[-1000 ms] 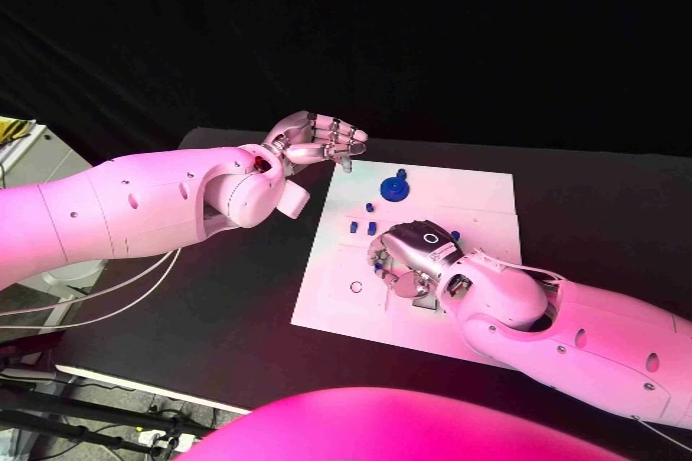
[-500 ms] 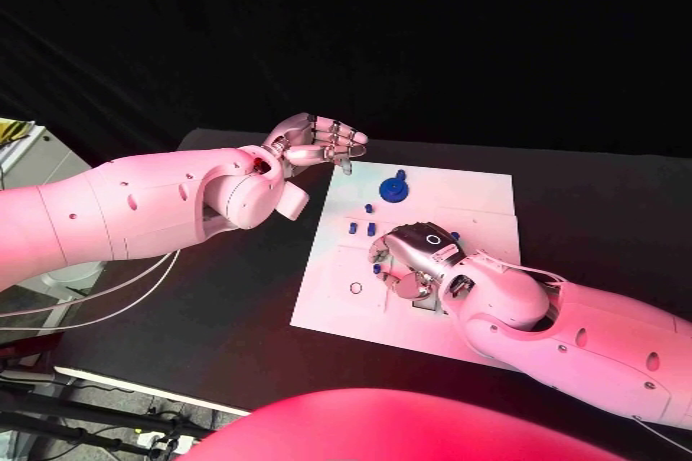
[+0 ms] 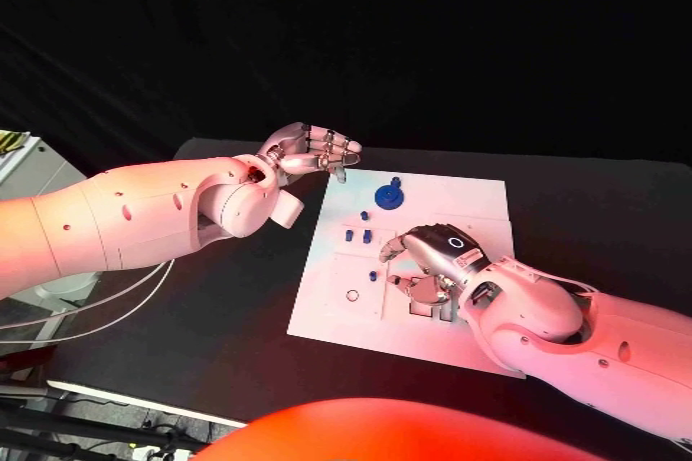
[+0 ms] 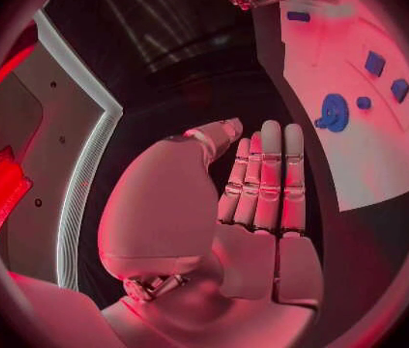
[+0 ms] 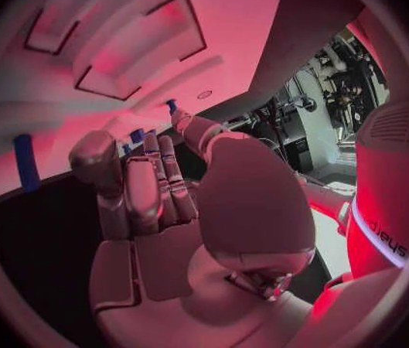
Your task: Assemble the parts on the task board
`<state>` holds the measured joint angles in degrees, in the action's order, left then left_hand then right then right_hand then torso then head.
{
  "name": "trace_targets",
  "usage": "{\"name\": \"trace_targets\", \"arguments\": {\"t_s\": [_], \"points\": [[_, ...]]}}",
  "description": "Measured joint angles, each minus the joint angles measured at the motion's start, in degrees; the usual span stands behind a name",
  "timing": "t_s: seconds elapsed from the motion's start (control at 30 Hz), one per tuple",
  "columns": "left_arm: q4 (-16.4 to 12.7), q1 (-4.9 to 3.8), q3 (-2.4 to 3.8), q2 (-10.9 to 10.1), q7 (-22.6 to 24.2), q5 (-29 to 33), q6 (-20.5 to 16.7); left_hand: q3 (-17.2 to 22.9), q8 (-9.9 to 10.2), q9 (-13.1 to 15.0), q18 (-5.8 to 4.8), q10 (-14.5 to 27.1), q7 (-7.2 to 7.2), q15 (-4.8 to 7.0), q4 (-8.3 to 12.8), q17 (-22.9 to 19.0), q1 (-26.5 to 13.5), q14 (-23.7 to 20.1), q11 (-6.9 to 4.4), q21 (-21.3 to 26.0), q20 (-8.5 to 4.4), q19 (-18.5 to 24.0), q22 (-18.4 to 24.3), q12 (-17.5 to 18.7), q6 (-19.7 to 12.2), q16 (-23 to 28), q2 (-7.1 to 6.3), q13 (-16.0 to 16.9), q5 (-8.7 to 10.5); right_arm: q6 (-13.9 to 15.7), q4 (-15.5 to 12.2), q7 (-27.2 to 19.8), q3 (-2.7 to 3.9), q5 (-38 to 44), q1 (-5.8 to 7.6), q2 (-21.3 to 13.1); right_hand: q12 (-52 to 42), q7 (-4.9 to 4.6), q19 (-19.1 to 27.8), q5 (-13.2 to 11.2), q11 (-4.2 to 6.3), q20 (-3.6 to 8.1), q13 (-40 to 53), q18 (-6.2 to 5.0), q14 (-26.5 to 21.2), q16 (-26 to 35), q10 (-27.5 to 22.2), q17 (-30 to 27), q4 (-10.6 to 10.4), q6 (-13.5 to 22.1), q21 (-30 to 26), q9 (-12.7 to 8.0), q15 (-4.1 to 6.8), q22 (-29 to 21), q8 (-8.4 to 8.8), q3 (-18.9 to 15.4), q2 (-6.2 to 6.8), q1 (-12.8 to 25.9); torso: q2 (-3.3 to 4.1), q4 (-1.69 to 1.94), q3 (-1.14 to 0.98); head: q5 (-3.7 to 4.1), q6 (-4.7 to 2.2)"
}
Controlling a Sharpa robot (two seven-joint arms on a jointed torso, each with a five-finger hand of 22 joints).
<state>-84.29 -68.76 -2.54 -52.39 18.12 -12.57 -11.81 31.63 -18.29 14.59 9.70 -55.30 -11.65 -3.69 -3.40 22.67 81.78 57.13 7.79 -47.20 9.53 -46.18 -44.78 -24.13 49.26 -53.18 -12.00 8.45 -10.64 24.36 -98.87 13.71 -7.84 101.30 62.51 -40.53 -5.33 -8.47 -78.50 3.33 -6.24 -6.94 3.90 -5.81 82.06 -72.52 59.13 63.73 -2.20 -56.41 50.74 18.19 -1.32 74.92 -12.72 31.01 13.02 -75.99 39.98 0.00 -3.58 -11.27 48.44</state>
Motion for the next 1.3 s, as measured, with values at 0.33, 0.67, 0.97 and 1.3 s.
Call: {"name": "trace_targets", "arguments": {"t_s": [0.33,0.67,0.97,1.3], "points": [[0.3,0.01,-0.01,0.0,0.0,0.0,0.4,0.0,0.0,0.0,0.0,0.0,0.0,0.0,0.0,0.0,-0.3,0.0,0.0,0.0,0.0,0.0,0.0,0.0,0.0,0.0,0.3,0.0,0.0,-1.6,0.4,0.5,1.07,-6.4,4.78,-5.9,-1.9,0.63,-0.7,0.0,0.22,0.28,0.1,0.01,0.2,-1.2,-1.0,0.4,-2.3,0.6,0.9,-0.5,0.22,0.0,1.44,-6.2,0.17,-0.9,-0.14,-0.37,0.01,1.57,-1.69],[0.5,0.01,-0.01,0.3,0.0,0.0,1.1,0.0,0.0,0.0,0.0,0.0,0.0,0.0,0.0,0.0,-0.3,0.0,0.0,0.0,0.0,0.0,0.0,0.0,0.0,0.0,0.3,0.0,0.0,-4.3,3.9,1.2,1.14,-8.9,5.98,-6.3,-4.2,1.39,-1.1,0.0,-0.33,-0.13,0.0,0.02,-0.2,-1.8,-3.6,-0.6,-7.2,1.4,-0.3,-1.3,-0.2,0.0,2.99,-14.7,-1.14,-6.0,-0.21,-0.51,-0.03,2.32,-2.27],[0.7,0.01,-0.02,0.3,-0.1,0.0,1.5,0.0,0.0,0.0,0.0,0.0,0.0,0.0,0.0,0.0,-0.3,0.0,0.0,0.0,0.0,0.0,0.0,0.0,0.0,0.0,0.3,0.0,0.0,-7.5,4.9,2.0,1.06,-8.9,6.04,-5.7,-6.7,1.75,-1.9,0.0,0.2,0.07,0.3,0.03,0.1,-2.8,-2.4,0.2,-8.4,1.3,2.5,-1.4,0.09,0.0,3.2,-13.9,-1.84,-7.9,-0.18,-0.51,0.03,2.48,-2.32],[0.8,0.01,-0.02,0.4,-0.6,0.0,1.6,0.2,0.0,0.0,0.0,0.0,0.0,0.0,-0.2,0.0,-0.3,0.0,0.0,0.0,0.0,0.0,0.0,0.0,0.0,0.0,0.3,0.0,0.0,-9.9,5.3,2.8,0.87,-8.8,5.89,-4.6,-8.6,1.24,-3.7,0.0,1.28,1.0,0.5,0.04,1.5,-4.3,1.0,2.0,-9.7,-0.4,6.8,-1.3,1.05,0.0,3.2,-11.3,-1.83,-7.9,-0.15,-0.48,0.07,2.31,-2.07]]}}
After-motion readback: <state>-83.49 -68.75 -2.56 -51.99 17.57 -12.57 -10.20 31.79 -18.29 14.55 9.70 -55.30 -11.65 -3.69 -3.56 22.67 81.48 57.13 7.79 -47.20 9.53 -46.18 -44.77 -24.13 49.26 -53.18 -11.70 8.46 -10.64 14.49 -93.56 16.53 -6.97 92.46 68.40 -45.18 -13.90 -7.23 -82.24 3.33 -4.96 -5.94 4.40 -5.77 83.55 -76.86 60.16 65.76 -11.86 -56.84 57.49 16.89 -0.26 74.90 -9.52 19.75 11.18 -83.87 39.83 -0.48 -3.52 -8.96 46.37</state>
